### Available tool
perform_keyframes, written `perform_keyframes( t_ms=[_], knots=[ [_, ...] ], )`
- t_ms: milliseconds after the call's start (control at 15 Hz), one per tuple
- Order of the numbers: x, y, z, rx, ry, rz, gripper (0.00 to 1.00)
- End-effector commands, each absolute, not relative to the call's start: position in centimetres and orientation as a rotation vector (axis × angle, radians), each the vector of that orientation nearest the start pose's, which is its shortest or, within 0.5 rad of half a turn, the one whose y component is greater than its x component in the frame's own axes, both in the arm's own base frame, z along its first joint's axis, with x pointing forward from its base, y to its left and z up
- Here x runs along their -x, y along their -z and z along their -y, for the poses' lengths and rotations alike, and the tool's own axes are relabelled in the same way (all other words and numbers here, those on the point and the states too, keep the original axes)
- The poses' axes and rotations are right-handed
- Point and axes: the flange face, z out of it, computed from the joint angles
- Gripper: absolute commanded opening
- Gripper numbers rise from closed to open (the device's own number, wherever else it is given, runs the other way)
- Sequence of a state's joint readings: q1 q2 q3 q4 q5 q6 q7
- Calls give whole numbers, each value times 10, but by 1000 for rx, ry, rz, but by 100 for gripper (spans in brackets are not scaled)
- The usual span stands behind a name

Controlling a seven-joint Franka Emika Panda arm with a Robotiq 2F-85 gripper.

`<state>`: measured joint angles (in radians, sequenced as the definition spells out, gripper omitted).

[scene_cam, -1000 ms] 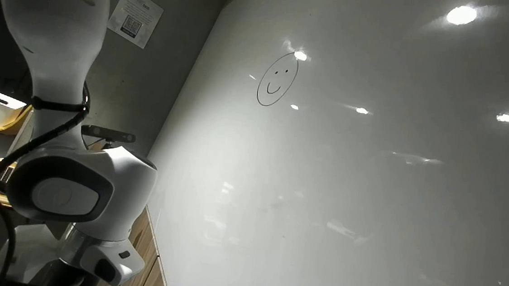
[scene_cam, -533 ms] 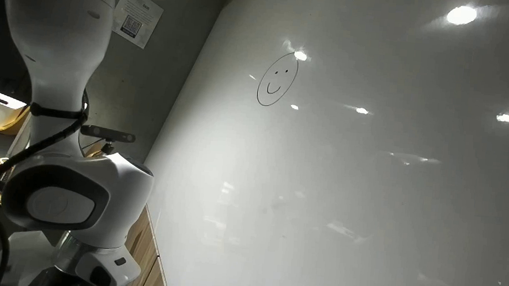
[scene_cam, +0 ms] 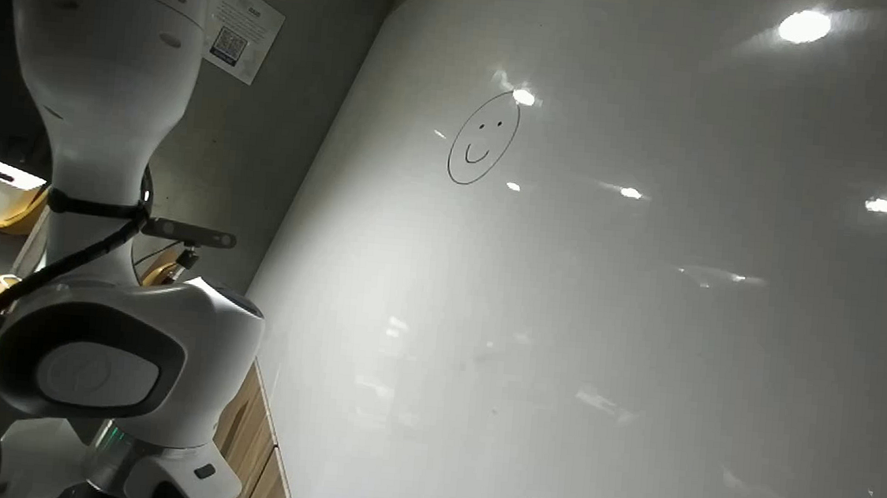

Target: Use the duster to rub the drawing on the white board

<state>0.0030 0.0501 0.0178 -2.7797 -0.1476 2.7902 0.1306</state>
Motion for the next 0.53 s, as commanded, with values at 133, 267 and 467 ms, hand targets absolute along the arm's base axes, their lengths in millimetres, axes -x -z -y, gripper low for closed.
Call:
perform_keyframes(
  t_ms=[133, 267, 467],
  knots=[
    [-379, -192, -7, 3199, -31, 20, 29],
    [-379, -192, -6, 3200, -33, 18, 29],
    [-381, -201, -9, 3199, -27, 15, 29]
  ],
)
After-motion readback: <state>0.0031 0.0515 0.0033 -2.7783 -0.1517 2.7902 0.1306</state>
